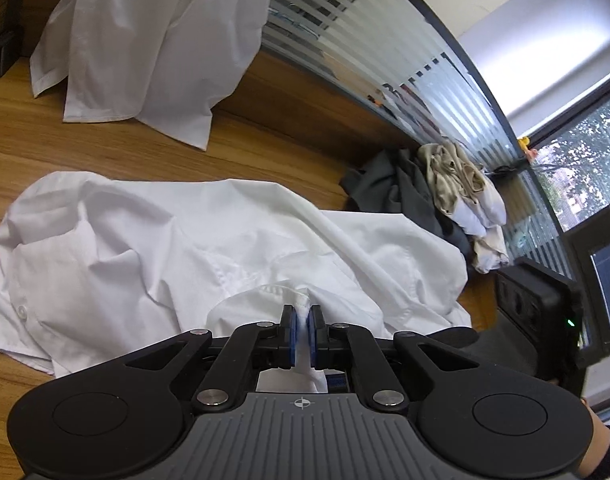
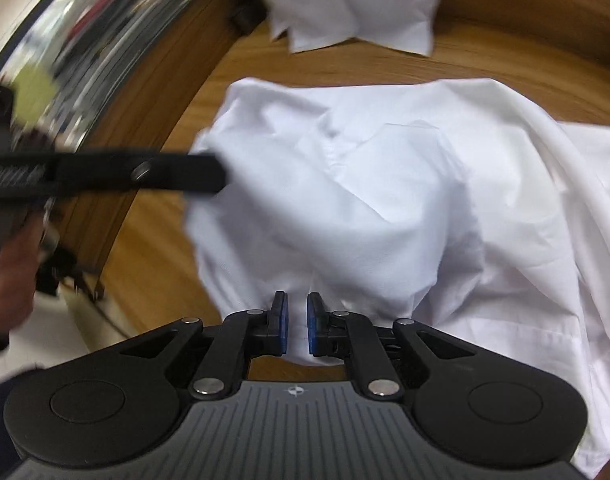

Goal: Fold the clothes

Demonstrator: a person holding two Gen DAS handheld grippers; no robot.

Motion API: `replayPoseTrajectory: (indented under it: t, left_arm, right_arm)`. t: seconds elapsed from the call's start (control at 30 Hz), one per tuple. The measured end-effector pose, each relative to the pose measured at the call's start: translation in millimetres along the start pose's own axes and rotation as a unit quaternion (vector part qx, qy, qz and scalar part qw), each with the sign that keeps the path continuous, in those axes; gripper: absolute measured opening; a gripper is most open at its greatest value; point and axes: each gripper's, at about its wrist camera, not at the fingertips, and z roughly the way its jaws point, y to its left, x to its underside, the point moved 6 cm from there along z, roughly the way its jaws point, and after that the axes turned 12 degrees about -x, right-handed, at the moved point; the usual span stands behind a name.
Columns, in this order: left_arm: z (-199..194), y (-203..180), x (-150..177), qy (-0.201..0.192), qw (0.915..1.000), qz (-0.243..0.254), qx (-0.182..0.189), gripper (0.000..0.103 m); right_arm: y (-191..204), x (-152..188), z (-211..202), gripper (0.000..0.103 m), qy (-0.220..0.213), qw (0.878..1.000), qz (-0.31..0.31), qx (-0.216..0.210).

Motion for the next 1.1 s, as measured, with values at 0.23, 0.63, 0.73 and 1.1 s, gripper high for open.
replayPoseTrajectory:
  t: [0.23,0.63,0.73,1.1]
  left_arm:
    - [-2,4,-5,-0.007,0.9999,-0.01,-0.001,0.008]
    - [10,-4,-4,-0.003,1.0,0.001,-0.004,0.008]
    - [16,-6,-6,-0.005,1.0,0.004,-0.007,0.008]
    - [12,-27,-18,-0.016,0.9991,0.039,0.004,0.008]
  right_arm:
    - [15,-14,-9,0.037,-0.049,0.998,-0.043,0.015]
    - [4,-31,9,0.04,-0.046,0.989,-0.097,0.1]
    - [2,-29,6,0.04,-0.043,0.989,-0.09,0.108]
    - [-29,-25,-23,0.009,-0.068,0.994,0.038,0.072]
